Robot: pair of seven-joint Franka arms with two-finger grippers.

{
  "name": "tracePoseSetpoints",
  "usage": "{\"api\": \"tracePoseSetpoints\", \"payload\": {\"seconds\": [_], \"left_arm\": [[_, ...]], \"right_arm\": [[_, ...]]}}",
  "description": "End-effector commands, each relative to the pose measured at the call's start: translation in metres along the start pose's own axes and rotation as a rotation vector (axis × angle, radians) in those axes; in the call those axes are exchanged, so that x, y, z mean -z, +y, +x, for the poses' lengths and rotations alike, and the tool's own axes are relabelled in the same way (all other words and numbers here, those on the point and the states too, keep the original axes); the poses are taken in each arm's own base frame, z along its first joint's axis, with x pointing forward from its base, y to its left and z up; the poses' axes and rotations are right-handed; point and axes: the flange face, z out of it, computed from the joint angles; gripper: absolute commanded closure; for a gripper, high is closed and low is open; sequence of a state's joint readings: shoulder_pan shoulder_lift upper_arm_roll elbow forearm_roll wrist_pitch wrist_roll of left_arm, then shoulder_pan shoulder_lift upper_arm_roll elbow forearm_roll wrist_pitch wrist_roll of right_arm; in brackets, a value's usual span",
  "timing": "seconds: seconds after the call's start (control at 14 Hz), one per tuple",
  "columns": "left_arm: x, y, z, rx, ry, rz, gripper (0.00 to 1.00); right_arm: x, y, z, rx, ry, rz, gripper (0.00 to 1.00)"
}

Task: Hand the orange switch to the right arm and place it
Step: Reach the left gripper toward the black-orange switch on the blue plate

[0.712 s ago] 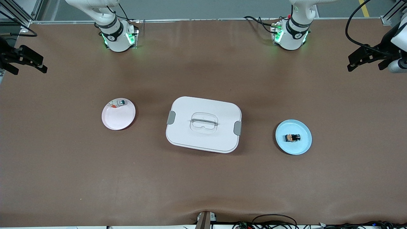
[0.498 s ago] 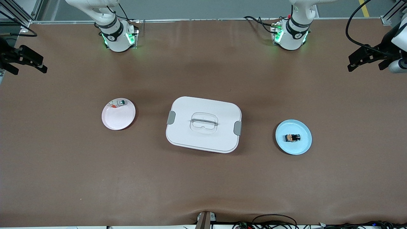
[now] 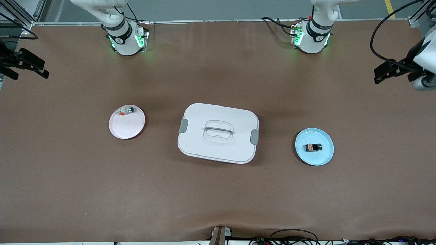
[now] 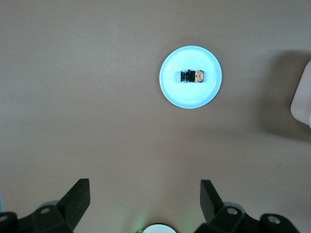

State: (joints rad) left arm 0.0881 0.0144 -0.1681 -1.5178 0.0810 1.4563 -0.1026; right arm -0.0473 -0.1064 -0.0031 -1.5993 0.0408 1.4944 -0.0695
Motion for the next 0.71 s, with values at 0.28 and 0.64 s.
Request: {"api": "tracePoseSetpoints", "payload": {"seconds": [0.28, 0.64], "left_arm": [[-0.087, 0.012, 0.06, -0.019, -0.019, -0.01, 0.0], [-0.175, 0.029, 0.073, 0.006, 0.061, -0.029, 0.0]], "right_arm": [[0.006, 0.006, -0.004, 0.003, 0.022, -0.003, 0.0], [0.005, 0.007, -0.004, -0.008, 0.019, -0.001, 0.0]]}}
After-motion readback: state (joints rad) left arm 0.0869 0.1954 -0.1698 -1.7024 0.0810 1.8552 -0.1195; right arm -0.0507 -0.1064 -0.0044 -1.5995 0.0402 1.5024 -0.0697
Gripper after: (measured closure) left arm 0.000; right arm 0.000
